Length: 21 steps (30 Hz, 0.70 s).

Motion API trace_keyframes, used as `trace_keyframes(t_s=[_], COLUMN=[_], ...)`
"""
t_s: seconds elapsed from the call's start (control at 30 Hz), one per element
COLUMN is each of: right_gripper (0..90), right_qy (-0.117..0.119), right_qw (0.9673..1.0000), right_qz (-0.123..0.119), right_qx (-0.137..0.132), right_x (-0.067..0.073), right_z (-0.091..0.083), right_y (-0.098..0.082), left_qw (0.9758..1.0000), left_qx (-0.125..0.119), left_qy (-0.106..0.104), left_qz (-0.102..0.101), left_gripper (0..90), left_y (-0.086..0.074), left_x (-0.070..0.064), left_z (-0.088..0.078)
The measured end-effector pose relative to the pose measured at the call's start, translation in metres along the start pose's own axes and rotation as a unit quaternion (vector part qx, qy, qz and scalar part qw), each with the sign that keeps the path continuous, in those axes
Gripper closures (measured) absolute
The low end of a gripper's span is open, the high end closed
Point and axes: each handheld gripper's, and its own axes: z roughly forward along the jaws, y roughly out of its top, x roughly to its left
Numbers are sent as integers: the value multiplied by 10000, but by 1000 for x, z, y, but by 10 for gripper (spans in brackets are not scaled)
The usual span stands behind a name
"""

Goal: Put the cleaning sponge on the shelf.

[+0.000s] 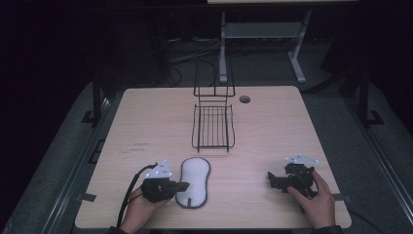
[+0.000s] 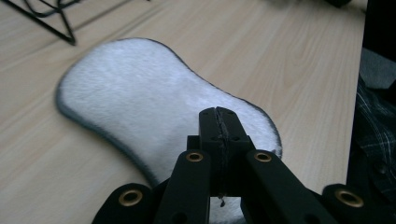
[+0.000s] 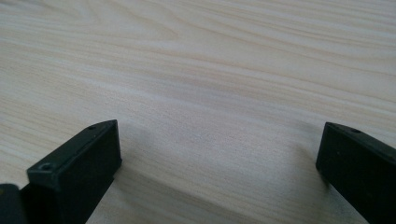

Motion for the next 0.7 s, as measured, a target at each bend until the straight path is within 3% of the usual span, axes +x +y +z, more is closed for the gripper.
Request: trace_keyframes(t_s=[0.1, 0.2, 0.7], right_gripper=[0, 0, 0], right_qy=[2, 2, 0], right_qw=[10000, 10000, 10000], right_qz=[4, 2, 3], right_qx=[1, -1, -2], right_x=[0, 0, 0], right_z=[0, 0, 0], right_y=[0, 0, 0], left_qw=[9999, 9993, 9987], left_qx=[108, 371, 386], left_qy=[-59, -49, 173], left_qz=[43, 86, -284], left_gripper=[896, 896, 896], left_y=[0, -2, -12], left_x=[-5, -4, 16], left_z=[7, 13, -6])
